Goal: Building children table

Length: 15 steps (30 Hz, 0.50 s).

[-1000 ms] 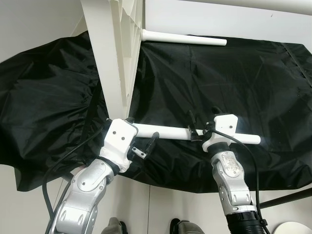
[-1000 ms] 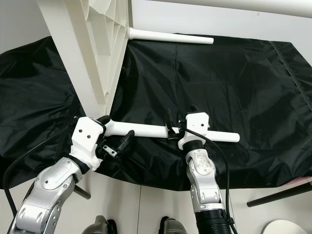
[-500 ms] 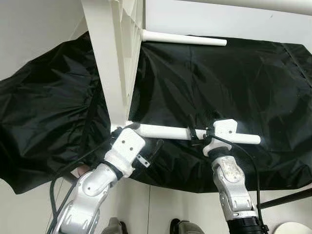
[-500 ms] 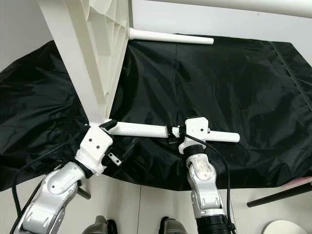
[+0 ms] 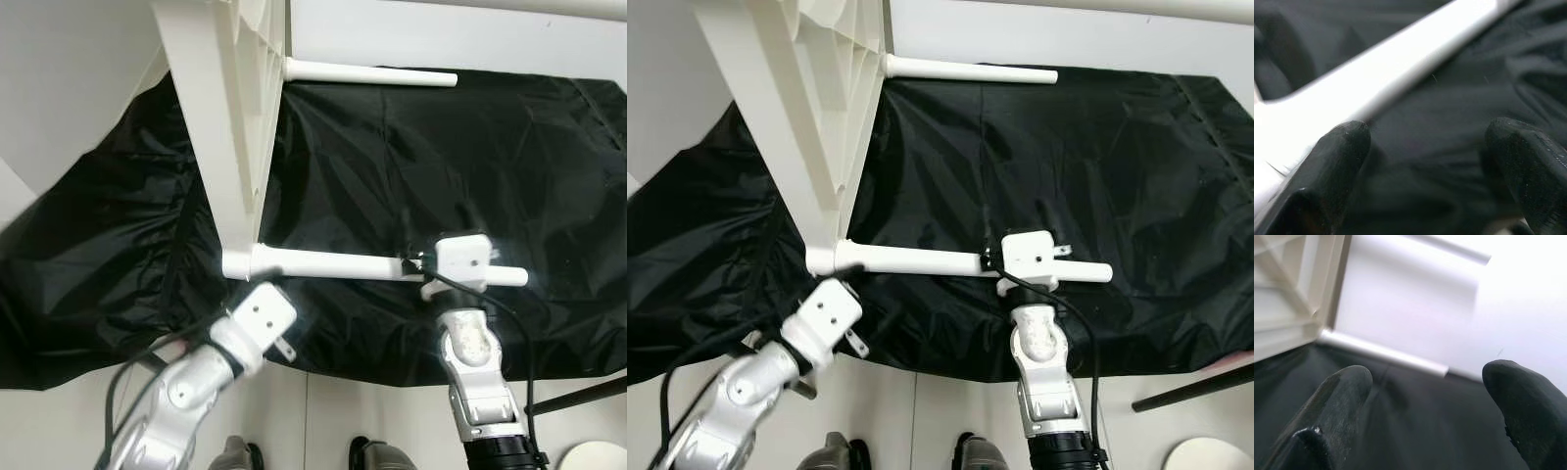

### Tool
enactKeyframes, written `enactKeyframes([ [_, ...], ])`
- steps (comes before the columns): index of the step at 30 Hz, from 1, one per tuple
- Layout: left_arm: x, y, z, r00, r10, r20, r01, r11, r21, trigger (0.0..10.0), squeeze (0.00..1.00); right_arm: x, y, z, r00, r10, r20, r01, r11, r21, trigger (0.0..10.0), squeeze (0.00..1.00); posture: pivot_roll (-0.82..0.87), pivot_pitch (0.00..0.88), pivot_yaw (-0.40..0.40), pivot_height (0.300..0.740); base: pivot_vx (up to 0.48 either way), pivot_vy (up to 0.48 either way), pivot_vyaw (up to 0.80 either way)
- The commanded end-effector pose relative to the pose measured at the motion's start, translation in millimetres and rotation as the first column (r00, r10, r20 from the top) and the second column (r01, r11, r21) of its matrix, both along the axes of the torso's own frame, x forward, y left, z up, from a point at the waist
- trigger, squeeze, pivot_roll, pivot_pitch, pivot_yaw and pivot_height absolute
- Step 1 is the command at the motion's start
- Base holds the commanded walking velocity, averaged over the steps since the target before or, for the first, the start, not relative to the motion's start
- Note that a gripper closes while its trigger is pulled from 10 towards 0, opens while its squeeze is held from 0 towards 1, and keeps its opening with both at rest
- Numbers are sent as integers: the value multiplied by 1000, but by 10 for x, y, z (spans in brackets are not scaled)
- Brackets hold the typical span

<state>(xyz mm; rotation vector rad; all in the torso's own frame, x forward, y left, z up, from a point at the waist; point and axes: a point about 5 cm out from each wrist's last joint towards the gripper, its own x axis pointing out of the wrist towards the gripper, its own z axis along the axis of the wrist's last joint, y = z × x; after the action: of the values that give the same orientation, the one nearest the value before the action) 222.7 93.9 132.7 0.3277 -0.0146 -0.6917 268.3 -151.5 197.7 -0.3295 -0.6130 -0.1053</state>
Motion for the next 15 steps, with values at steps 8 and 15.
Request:
enactKeyframes([
  [8,63,-33,-37,975,33,-220,-78,977,-200,10000,0,-122,-70,222,970,-165,181,181,980,-79,10000,0,-29,180,93,740,0,0,0],
  [15,158,-14,26,958,61,-282,-147,944,-296,10000,0,-175,-10,359,941,-182,287,227,965,-132,10000,0,-29,180,103,740,0,0,0],
])
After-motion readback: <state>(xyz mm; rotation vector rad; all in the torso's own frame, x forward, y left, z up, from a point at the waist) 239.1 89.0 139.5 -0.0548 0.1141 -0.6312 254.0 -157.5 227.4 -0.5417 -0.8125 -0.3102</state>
